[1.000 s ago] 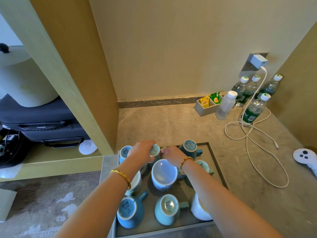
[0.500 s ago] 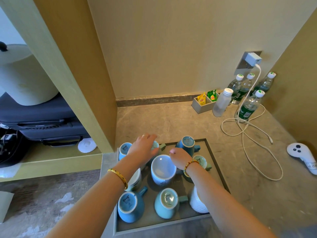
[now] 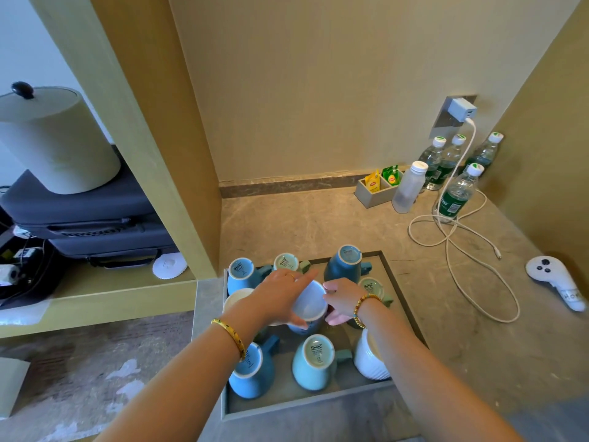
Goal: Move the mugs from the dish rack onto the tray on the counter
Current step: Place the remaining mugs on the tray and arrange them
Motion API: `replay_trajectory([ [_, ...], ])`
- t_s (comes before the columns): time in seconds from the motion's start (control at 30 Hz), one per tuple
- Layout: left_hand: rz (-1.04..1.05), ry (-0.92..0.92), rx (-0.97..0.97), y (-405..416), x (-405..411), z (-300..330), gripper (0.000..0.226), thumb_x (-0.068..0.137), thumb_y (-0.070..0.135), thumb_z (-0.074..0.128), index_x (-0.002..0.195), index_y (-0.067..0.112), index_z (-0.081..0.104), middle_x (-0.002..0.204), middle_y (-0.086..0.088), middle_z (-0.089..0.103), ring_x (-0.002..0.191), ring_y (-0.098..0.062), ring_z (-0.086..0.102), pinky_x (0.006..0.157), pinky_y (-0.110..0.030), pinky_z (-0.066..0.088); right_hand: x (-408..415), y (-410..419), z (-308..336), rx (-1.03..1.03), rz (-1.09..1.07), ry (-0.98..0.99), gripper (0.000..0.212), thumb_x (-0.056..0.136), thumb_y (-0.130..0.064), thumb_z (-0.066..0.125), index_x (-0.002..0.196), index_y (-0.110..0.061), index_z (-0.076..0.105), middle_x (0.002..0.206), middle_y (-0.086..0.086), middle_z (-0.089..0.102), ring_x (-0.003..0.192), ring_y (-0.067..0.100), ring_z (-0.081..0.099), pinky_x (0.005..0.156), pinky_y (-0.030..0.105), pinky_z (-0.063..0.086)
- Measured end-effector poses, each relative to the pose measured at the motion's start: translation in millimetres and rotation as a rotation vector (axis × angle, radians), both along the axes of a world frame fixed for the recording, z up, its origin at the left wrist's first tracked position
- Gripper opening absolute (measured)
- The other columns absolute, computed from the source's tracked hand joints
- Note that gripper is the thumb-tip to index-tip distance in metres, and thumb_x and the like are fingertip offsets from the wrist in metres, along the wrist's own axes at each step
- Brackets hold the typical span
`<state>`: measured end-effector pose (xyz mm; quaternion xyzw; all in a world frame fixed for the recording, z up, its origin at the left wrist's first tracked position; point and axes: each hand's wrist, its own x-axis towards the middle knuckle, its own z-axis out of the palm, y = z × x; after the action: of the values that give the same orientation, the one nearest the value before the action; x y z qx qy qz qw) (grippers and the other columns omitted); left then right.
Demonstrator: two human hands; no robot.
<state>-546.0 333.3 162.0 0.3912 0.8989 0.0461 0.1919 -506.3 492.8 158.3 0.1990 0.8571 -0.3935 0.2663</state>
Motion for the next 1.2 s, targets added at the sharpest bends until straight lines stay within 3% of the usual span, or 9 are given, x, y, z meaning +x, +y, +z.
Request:
replay_trajectory([
  [0.27,0.101,0.094,-0.079,-7.7,8.8,0.7,0.108,0.071,0.060,0.066,0.148,0.024,0.000,0.144,-0.012,0.037,0.134,-0.032,0.029,0.111,-0.042,0.022,0.5,-14.6,-1.3,0.015,0.046,-0.010,0.047,0.094,-0.011,0.045,0.140,-0.009,0.037,0.135,0.015,0.051,0.115,0.032,0.058,0.098,0.042,0.049],
  [0.43,0.184,0.127,-0.082,-12.7,14.4,-1.1,0.105,0.071,0.062,0.063,0.147,0.024,0.002,0.137,-0.013,0.043,0.128,-0.033,0.034,0.109,-0.041,0.023,4.3,-22.8,-3.9,-0.161,-0.143,-0.009,0.060,0.093,-0.004,0.047,0.146,-0.016,0.022,0.145,0.012,0.038,0.120,0.035,0.052,0.089,0.041,0.054],
  [0.57,0.238,0.169,-0.071,-14.5,20.4,-5.1,0.103,0.071,0.066,0.059,0.147,0.023,0.004,0.134,-0.016,0.045,0.124,-0.033,0.037,0.108,-0.042,0.024,5.9,-26.6,-5.9,-0.164,-0.170,0.013,0.069,0.091,-0.003,0.052,0.147,-0.014,0.013,0.132,0.017,0.051,0.120,0.034,0.050,0.096,0.047,0.049],
  [0.7,0.301,0.173,-0.053,-15.6,25.0,-8.4,0.102,0.070,0.070,0.055,0.146,0.022,0.006,0.129,-0.014,0.049,0.121,-0.032,0.039,0.105,-0.040,0.026,9.2,-28.7,-9.0,-0.221,-0.244,0.036,0.077,0.090,-0.003,0.053,0.149,-0.018,0.005,0.134,0.012,0.051,0.120,0.030,0.049,0.097,0.045,0.048],
  [0.87,0.315,0.176,-0.038,-16.4,28.7,-8.4,0.100,0.074,0.071,0.051,0.147,0.022,0.003,0.131,-0.014,0.048,0.122,-0.031,0.039,0.106,-0.041,0.025,16.9,-30.6,-11.4,-0.205,-0.237,0.084,0.073,0.091,-0.009,0.053,0.149,-0.017,0.010,0.145,0.010,0.041,0.128,0.028,0.045,0.104,0.043,0.043],
  [1.0,0.303,0.185,-0.023,-18.4,34.9,-6.1,0.090,0.082,0.066,0.045,0.148,0.019,0.005,0.143,-0.013,0.038,0.132,-0.031,0.031,0.112,-0.043,0.020,28.9,-31.7,-8.1,-0.178,-0.235,0.127,0.055,0.094,-0.012,0.049,0.144,-0.009,0.026,0.144,0.014,0.041,0.131,0.027,0.042,0.109,0.042,0.037],
  [1.1,0.244,0.224,0.102,-16.5,44.2,-5.9,0.068,0.091,0.054,0.041,0.145,0.019,0.020,0.147,-0.008,0.031,0.135,-0.027,0.026,0.110,-0.037,0.025,41.8,-30.3,-6.1,-0.086,-0.229,0.160,0.029,0.095,-0.008,0.041,0.121,-0.004,0.054,0.126,0.018,0.055,0.118,0.030,0.051,0.102,0.035,0.040],
  [1.17,0.164,0.213,0.187,-12.7,52.3,-6.7,0.052,0.092,0.046,0.044,0.136,0.020,0.036,0.139,-0.005,0.042,0.129,-0.026,0.035,0.101,-0.035,0.033,52.5,-28.5,-6.9,-0.045,-0.224,0.173,0.026,0.093,-0.004,0.037,0.096,0.000,0.063,0.109,0.023,0.060,0.108,0.035,0.054,0.097,0.035,0.042],
  [1.2,0.124,0.185,0.204,-11.0,56.9,-6.3,0.047,0.091,0.045,0.046,0.130,0.019,0.043,0.132,-0.005,0.047,0.125,-0.025,0.039,0.096,-0.036,0.037,57.1,-27.5,-8.3,-0.046,-0.215,0.171,0.027,0.093,-0.002,0.037,0.098,0.005,0.063,0.110,0.025,0.060,0.108,0.037,0.054,0.096,0.037,0.042],
])
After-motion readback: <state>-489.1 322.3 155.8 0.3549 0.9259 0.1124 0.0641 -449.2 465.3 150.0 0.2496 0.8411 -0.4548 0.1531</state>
